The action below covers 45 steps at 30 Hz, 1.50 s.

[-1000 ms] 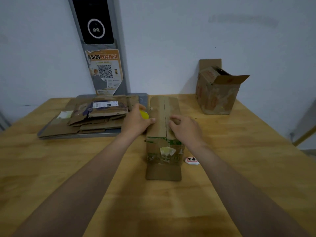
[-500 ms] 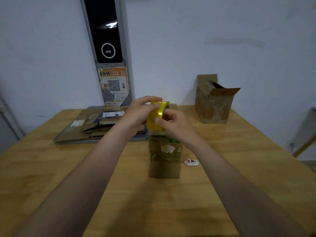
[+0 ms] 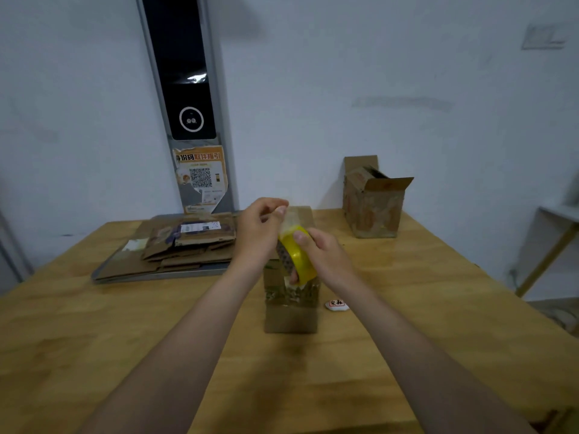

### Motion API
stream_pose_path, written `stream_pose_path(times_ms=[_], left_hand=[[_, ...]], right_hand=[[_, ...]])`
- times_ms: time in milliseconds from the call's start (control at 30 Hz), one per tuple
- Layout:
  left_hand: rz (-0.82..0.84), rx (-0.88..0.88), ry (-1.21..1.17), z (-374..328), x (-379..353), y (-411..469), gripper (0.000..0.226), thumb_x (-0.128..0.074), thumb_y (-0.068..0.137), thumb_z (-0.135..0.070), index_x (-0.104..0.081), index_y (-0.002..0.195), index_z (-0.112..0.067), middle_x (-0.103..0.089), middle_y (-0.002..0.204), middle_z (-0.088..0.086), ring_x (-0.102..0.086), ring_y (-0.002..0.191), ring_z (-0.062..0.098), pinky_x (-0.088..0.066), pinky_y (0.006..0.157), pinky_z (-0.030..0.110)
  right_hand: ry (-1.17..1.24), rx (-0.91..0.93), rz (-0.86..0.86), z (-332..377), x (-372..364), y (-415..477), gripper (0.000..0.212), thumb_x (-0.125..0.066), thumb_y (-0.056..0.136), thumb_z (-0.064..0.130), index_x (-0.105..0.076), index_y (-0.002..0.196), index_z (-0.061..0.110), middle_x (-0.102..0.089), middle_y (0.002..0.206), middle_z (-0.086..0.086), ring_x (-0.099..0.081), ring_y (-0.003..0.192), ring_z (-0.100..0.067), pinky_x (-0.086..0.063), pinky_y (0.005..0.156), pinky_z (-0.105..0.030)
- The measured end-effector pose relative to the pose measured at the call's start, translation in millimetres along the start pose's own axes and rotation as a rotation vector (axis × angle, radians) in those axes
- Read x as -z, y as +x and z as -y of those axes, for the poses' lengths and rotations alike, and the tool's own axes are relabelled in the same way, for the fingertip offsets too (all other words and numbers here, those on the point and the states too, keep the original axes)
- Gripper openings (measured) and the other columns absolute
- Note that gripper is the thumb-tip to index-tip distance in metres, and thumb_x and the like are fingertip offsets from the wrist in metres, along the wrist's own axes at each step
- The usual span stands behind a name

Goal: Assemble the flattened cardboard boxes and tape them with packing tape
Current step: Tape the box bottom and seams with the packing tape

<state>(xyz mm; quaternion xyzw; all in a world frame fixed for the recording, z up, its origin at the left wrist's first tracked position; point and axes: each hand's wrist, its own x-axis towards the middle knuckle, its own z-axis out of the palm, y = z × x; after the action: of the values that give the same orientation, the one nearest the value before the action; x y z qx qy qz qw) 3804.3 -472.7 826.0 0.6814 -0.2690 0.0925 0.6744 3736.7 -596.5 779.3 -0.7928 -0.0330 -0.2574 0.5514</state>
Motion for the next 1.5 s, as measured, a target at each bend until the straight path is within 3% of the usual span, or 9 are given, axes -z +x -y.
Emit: stream_pose_path(times_ms=[67,267,400,567,700,900,1133,1300,1500], left_hand=[[0.041,0.135,-0.046,3.9,1.3,2.5,0.02,-0.057,0.101,-0.007,-0.061,0.116,-0.021,-0.067,0.098,0.005,-0.063,0.084,0.012,-0.046,0.067,0.026],[0.134,0.361,-0.262,12.1,14.4,1.9,0.072,-0.067,0.093,0.005,-0.03,0.135,-0.042,-0.071,0.097,0.012,-0.068,0.086,0.022,-0.061,0.071,0.031],[0.205,0.403,-0.028,21.9,32.3,11.1,0.03,-0.07,0.098,-0.02,-0.066,0.127,-0.014,-0.08,0.102,0.009,-0.074,0.103,0.029,-0.057,0.099,0.051],[0.245,0.437,-0.022,32.6,41.2,14.1,0.014,-0.077,0.091,-0.035,-0.083,0.099,-0.025,-0.078,0.105,0.006,-0.074,0.099,0.025,-0.063,0.087,0.047],[0.182,0.42,-0.104,40.4,42.0,12.5,0.014,-0.08,0.086,-0.038,-0.084,0.096,-0.029,-0.074,0.091,0.003,-0.066,0.082,0.015,-0.059,0.064,0.026],[-0.006,0.414,-0.149,49.8,47.2,12.4,0.008,-0.081,0.086,-0.036,-0.085,0.088,-0.029,-0.064,0.067,-0.007,-0.053,0.063,0.009,-0.048,0.061,0.026],[-0.117,0.493,-0.201,81.9,48.6,-11.7,0.019,-0.08,0.088,-0.037,-0.082,0.103,-0.025,-0.068,0.077,-0.009,-0.058,0.079,0.012,-0.051,0.075,0.032],[-0.206,0.481,-0.257,104.2,41.7,-21.6,0.015,-0.075,0.092,-0.035,-0.081,0.104,-0.027,-0.069,0.082,-0.009,-0.059,0.085,0.012,-0.052,0.077,0.032],[-0.208,0.488,-0.246,124.7,42.2,-17.1,0.011,-0.076,0.091,-0.034,-0.077,0.102,-0.031,-0.07,0.093,-0.005,-0.061,0.089,0.013,-0.054,0.077,0.031]], right_hand=[[0.079,0.035,0.078,1.8,5.0,-6.1,0.017,-0.062,0.096,0.043,-0.061,0.091,0.027,-0.071,0.067,-0.008,-0.072,0.056,-0.027,-0.049,0.052,-0.025],[-0.174,0.063,0.12,6.4,24.0,-7.9,0.021,-0.069,0.088,0.048,-0.061,0.086,0.028,-0.071,0.068,0.004,-0.071,0.053,-0.02,-0.055,0.049,-0.035],[-0.296,0.051,0.219,11.5,42.1,-6.0,0.023,-0.073,0.09,0.042,-0.063,0.086,0.022,-0.072,0.07,0.0,-0.071,0.053,-0.023,-0.058,0.052,-0.046],[-0.321,0.022,0.292,19.1,53.2,-2.3,0.026,-0.075,0.089,0.04,-0.066,0.089,0.016,-0.073,0.073,-0.005,-0.072,0.052,-0.023,-0.059,0.046,-0.044],[-0.286,0.012,0.281,19.2,60.3,-2.6,0.034,-0.076,0.089,0.042,-0.061,0.079,0.013,-0.072,0.067,-0.002,-0.073,0.054,-0.024,-0.056,0.045,-0.035],[-0.56,-0.103,0.301,8.8,80.0,6.0,0.039,-0.066,0.093,0.056,-0.064,0.079,0.019,-0.069,0.055,-0.005,-0.07,0.049,-0.022,-0.053,0.046,-0.025],[-0.766,0.141,0.086,-22.2,106.3,9.8,0.048,-0.055,0.099,0.052,-0.055,0.053,0.038,-0.055,0.043,0.0,-0.059,0.037,-0.009,-0.038,0.047,-0.024],[-0.943,0.24,-0.05,-38.8,108.7,19.8,0.056,-0.051,0.103,0.043,-0.052,0.052,0.019,-0.05,0.045,-0.004,-0.048,0.044,-0.021,-0.03,0.047,-0.033],[-1.034,0.217,-0.069,-62.7,97.3,28.5,0.056,-0.054,0.101,0.038,-0.045,0.049,0.018,-0.045,0.045,-0.003,-0.046,0.045,-0.021,-0.02,0.046,-0.03]])
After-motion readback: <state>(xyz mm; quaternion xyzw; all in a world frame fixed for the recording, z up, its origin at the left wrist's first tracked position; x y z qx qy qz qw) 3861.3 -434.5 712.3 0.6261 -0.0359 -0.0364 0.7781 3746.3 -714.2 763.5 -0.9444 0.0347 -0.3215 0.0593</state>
